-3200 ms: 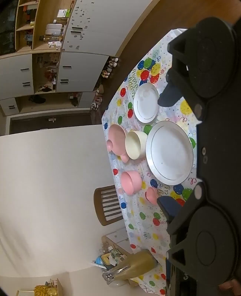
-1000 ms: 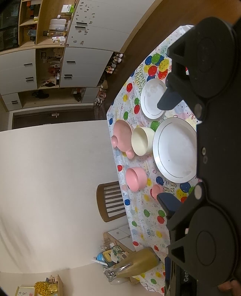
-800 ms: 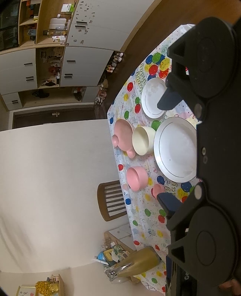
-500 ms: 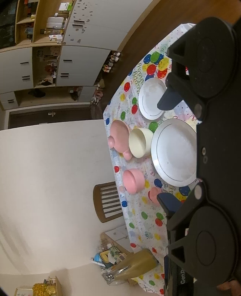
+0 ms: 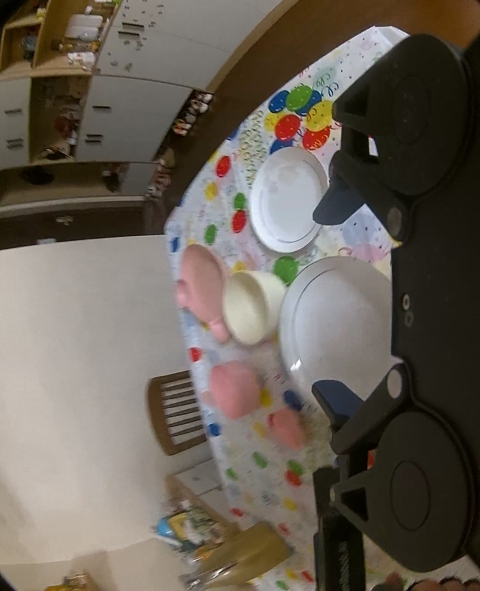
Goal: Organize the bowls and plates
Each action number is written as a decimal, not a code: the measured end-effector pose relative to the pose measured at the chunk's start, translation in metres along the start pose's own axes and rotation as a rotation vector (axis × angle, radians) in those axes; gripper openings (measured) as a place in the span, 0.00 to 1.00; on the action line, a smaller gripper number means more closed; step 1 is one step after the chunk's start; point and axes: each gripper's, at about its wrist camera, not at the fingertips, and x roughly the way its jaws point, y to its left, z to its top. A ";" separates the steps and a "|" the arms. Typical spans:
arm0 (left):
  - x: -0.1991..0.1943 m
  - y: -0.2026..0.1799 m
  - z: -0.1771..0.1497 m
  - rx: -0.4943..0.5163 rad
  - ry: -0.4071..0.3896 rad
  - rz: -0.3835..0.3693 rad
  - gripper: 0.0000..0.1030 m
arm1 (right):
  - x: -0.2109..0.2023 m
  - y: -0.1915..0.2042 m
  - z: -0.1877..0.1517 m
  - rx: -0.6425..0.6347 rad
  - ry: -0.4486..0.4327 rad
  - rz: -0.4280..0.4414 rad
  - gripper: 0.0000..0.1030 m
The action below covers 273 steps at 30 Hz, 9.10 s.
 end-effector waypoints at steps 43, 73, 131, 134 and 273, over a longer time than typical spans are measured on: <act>0.153 0.049 0.005 -0.374 0.302 -0.104 0.16 | 0.159 -0.082 0.001 0.266 0.444 0.199 0.06; 0.086 0.109 -0.047 -0.401 0.284 -0.117 0.13 | 0.116 -0.032 -0.033 0.199 0.471 0.285 0.05; -0.023 0.153 -0.079 -0.262 0.114 0.011 0.14 | 0.036 0.079 -0.062 0.004 0.314 0.233 0.34; -0.031 0.143 -0.073 -0.220 0.086 0.000 0.16 | 0.024 0.084 -0.058 -0.017 0.273 0.231 0.39; 0.151 -0.098 -0.002 -0.332 0.249 -0.183 0.15 | 0.146 -0.183 0.048 0.042 0.386 0.329 0.07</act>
